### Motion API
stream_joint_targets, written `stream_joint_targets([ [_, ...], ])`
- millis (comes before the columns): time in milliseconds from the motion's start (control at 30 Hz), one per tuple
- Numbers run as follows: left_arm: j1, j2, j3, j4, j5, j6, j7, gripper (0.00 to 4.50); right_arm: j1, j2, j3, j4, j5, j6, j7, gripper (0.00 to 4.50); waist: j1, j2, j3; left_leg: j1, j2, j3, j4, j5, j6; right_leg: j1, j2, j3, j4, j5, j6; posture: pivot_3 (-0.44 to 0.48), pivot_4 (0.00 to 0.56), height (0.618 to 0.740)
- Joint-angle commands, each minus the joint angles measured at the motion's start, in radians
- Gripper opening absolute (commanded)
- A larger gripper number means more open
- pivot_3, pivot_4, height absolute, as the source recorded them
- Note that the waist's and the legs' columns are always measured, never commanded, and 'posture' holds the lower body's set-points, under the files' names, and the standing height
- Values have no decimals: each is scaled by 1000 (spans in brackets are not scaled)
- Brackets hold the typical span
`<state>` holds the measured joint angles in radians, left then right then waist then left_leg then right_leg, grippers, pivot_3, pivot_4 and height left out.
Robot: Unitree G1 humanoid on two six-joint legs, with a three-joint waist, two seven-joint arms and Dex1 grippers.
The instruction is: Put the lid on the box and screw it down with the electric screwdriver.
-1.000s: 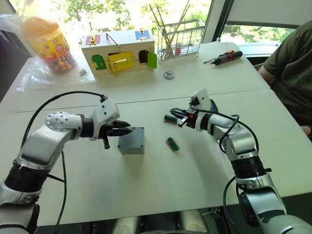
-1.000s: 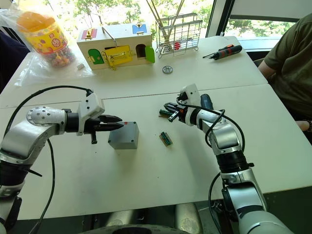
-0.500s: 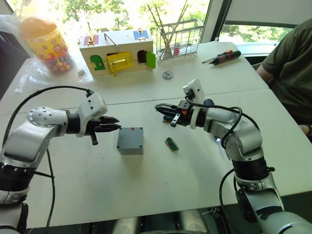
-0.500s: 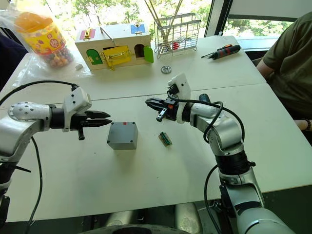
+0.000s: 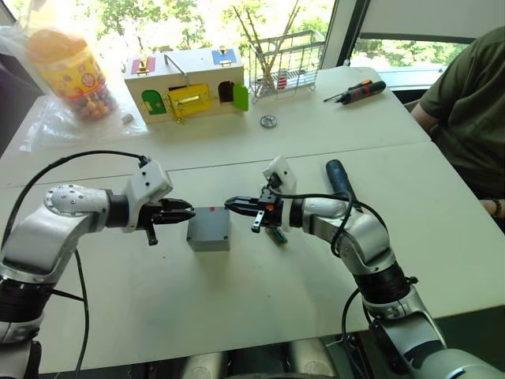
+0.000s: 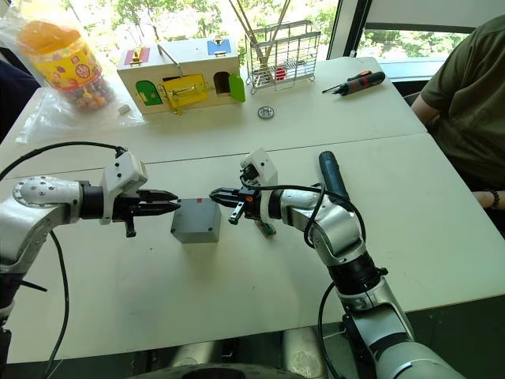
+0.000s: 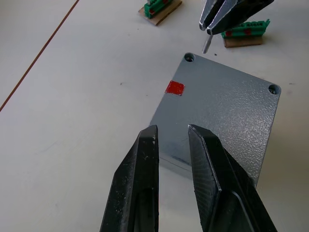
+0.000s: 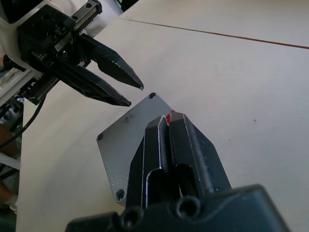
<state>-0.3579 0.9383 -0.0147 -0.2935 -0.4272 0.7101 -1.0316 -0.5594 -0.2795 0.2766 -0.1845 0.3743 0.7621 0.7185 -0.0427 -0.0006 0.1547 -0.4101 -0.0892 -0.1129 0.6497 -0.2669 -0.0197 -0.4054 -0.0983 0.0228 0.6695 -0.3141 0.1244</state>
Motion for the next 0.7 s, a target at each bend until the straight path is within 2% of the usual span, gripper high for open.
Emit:
stream_joint_targets([
  [33,2,-2,25,-22,-11,-7,6,944,-23,21,10,10,-9,-37,2,71,0,0,0,0,0,0,0,0,0,0,0,0,0,0,0,0,150,740],
  [700,-5,-28,7,-25,-1,-9,17,944,-31,34,9,69,-29,-68,2,71,0,0,0,0,0,0,0,0,0,0,0,0,0,0,0,0,150,740],
])
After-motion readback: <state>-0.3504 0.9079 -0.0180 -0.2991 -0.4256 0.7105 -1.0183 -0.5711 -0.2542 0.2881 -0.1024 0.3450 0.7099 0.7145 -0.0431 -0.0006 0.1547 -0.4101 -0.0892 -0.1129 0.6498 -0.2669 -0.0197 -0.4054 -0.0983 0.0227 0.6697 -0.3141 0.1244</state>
